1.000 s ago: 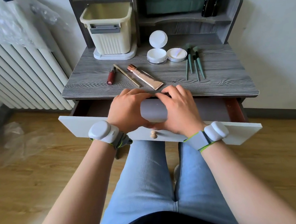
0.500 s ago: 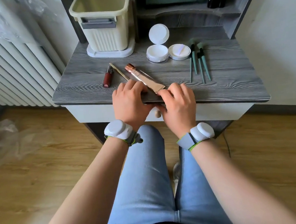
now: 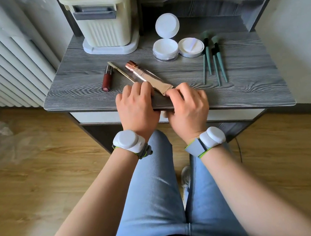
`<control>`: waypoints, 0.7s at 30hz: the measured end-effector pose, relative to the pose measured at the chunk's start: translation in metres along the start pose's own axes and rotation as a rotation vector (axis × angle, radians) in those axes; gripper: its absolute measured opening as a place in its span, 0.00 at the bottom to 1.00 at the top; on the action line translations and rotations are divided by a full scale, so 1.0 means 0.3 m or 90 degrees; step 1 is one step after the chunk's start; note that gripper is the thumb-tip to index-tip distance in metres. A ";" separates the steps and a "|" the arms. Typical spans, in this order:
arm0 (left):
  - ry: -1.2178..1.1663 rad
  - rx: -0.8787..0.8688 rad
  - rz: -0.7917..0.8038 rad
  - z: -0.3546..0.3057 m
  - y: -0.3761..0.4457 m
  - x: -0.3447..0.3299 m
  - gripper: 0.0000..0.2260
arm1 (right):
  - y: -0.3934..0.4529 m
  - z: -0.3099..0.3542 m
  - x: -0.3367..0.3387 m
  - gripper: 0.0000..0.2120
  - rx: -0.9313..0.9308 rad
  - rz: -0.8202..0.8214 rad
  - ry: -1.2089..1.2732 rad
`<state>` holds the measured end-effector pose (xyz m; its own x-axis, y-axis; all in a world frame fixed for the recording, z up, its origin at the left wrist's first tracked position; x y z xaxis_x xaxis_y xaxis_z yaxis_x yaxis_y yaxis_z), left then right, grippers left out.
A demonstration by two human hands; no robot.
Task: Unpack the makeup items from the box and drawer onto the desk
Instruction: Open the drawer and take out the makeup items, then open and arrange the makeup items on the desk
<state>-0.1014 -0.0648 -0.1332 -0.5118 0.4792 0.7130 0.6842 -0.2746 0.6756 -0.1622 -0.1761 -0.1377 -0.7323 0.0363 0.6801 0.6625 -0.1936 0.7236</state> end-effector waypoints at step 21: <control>-0.303 0.215 0.192 0.094 0.210 0.097 0.12 | 0.266 0.066 -0.036 0.10 -0.091 0.262 0.176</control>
<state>-0.0585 -0.0445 -0.0751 -0.0385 0.7600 0.6488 0.9271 -0.2151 0.3070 -0.0983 -0.1725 -0.0850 -0.4428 -0.3275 0.8347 0.8904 -0.2698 0.3665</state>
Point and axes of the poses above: each hand's wrist, its own y-axis towards the middle knuckle, its own x-axis out of the back of the hand, z = x × y, the point moved 2 cm from there along y, towards the middle knuckle, and after that the axes turned 3 degrees about -z, right-handed, at the moved point
